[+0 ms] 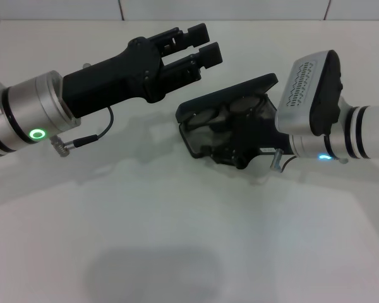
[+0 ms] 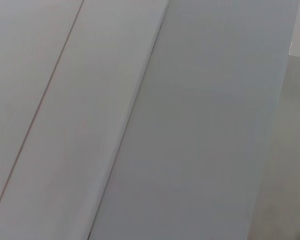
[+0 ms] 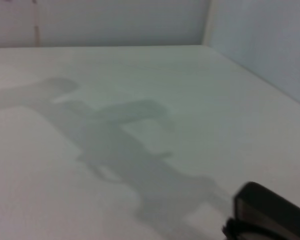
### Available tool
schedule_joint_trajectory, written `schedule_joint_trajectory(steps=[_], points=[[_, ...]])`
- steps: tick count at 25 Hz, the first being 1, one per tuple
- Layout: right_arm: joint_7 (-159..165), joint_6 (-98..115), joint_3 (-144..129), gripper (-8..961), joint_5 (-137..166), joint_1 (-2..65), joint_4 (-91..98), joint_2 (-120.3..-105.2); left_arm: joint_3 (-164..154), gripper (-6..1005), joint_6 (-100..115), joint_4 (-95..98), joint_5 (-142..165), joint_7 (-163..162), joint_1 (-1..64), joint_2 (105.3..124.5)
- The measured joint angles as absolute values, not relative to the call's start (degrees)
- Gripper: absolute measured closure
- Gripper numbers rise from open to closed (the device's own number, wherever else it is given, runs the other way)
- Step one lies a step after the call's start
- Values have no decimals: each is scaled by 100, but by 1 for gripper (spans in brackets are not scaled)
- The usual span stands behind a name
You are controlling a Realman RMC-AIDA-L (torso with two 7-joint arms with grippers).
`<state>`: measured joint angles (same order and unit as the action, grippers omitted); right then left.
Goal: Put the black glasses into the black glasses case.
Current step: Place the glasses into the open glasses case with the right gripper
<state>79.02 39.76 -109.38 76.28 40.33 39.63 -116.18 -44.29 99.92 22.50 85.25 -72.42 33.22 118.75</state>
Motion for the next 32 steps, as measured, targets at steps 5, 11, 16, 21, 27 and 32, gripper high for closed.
schedule_joint_trajectory(steps=[5,11,16,21,27,32], points=[[7902,3698,-10905,500,7624,3892,4052,-11619,-4430,422,9993,2250,8525,-7242,3323,11874],[7902,3689,-10870,502,7622,3598,4331,-11614,-4430,422,9993,2240,8525,-7249,3318,11874],[7860,3712,-10868,502,7665,3133,4901,-11589,-4430,422,9993,2221,8525,-7268,3263,11879],[7823,3845,-10862,501,7684,2910,5148,-11572,-4430,422,9993,2210,8525,-7269,3243,11889],[7825,4331,-10894,500,7690,2796,5141,-11598,-4430,422,9993,2206,8527,-7250,3243,11892],[7947,4282,-10858,500,7691,2878,4921,-11585,-4430,422,9993,2205,8537,-7255,3273,11892]])
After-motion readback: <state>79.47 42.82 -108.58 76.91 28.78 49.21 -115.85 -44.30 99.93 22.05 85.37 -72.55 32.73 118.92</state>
